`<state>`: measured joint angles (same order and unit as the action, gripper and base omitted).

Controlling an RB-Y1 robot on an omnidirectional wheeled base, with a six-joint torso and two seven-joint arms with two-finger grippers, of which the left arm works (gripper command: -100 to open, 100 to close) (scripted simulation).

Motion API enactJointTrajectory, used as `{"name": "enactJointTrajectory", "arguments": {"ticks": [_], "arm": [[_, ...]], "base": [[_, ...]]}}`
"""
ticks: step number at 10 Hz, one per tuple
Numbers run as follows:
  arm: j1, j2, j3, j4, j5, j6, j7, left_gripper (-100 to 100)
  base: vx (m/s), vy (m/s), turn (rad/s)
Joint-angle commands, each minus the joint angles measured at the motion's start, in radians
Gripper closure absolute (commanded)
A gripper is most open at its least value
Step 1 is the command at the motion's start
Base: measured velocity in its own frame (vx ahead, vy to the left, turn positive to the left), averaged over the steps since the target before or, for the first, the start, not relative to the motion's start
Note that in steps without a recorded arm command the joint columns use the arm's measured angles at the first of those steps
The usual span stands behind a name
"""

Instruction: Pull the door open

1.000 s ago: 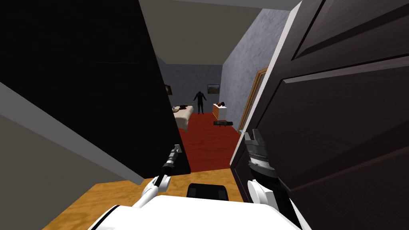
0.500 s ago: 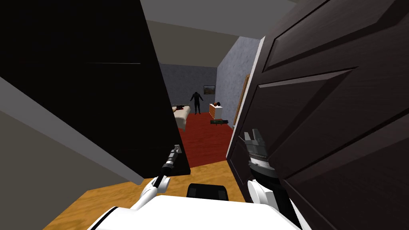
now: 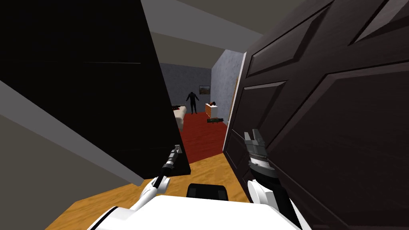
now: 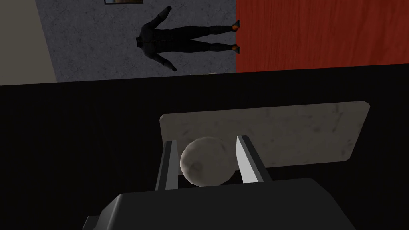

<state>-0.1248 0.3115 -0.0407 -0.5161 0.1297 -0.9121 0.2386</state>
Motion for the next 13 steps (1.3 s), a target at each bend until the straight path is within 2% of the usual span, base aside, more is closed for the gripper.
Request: {"name": "enactJointTrajectory", "arguments": {"ticks": [1,7,8,9,10,11,12,13], "arm": [[0.000,0.000,0.000,0.000,0.000,0.000,0.000,100],[0.036,0.049,-0.065,-0.011,-0.034,-0.055,0.075,100],[0.036,0.049,-0.065,-0.011,-0.034,-0.055,0.075,100],[0.046,0.063,-0.082,-0.014,-0.043,-0.070,0.095,100],[0.048,0.067,-0.087,-0.015,-0.045,-0.074,0.100,100],[0.044,0.060,-0.084,-0.011,-0.044,-0.070,0.094,100],[0.046,0.061,-0.101,-0.017,-0.039,-0.069,0.094,100],[0.045,0.062,-0.106,-0.018,-0.037,-0.068,0.093,100]], "base": [[-0.090,0.038,-0.045],[-0.197,0.042,-0.085],[-0.140,0.042,-0.041],[-0.153,0.063,-0.082],[-0.203,0.061,-0.087],[-0.092,0.018,-0.023],[-0.145,0.036,-0.080],[-0.203,0.057,-0.108]]}}
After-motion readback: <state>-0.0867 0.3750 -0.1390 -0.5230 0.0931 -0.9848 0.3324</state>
